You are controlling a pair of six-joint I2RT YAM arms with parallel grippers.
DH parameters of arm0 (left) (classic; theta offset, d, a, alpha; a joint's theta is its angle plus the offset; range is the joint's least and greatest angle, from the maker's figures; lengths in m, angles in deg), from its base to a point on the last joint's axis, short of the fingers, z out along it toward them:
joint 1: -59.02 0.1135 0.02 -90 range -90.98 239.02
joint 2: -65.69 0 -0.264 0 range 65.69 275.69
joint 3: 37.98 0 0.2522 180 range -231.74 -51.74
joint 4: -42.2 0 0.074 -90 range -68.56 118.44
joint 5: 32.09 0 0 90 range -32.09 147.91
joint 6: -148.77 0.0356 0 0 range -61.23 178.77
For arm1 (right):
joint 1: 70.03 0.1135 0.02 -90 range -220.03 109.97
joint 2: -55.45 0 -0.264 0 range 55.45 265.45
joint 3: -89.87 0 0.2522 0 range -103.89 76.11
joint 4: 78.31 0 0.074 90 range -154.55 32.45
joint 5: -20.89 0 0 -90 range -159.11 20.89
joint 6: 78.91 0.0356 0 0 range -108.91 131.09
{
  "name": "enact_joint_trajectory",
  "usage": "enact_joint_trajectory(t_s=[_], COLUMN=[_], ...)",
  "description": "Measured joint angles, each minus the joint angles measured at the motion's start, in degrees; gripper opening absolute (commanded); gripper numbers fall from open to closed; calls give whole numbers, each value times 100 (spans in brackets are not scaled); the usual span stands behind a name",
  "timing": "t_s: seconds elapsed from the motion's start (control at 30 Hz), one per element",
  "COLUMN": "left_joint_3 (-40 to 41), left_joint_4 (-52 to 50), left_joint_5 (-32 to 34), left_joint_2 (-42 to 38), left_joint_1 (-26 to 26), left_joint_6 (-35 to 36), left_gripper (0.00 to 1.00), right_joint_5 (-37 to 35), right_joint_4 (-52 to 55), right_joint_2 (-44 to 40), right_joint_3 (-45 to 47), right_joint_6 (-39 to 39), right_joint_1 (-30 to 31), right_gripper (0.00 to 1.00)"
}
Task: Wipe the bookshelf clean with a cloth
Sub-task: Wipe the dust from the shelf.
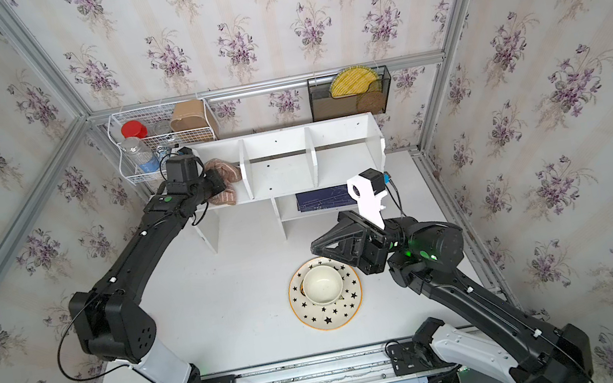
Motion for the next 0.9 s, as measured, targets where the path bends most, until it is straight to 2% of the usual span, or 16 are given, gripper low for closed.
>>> enact_joint_trajectory(t_s=[0.13, 0.23, 0.37, 0.5, 0.6, 0.7, 0.9], left_joint_3=[-20, 317, 708, 761, 544, 22, -984], left_joint_4=[28, 151, 46, -330, -603, -835, -1106], left_joint_5=[-109, -214, -313, -225, -90, -9, 20], left_joint_2=[61, -173, -603, -885, -828, -455, 319], left_joint_1=[4, 7, -2, -7, -7, -17, -321], left_joint_6=[0, -4, -13, 127, 245, 328, 435], left_gripper=[0, 0, 0, 0, 0, 0, 0], right_joint_5=[11, -2, -258, -1185, -1919, -2479, -2983], right_joint_4=[-201, 260, 1943, 4199, 5464, 6380, 7069], right_joint_2=[39, -57, -374, -535, -522, -538, -839], right_joint_3=[-39, -98, -428, -1082, -1226, -1104, -962], right_joint_6=[129, -118, -1196, -2658, -3425, -3834, -4194], right_joint_1=[0, -28, -37, -37, -37, -37, -37], right_gripper=[0, 0, 0, 0, 0, 0, 0])
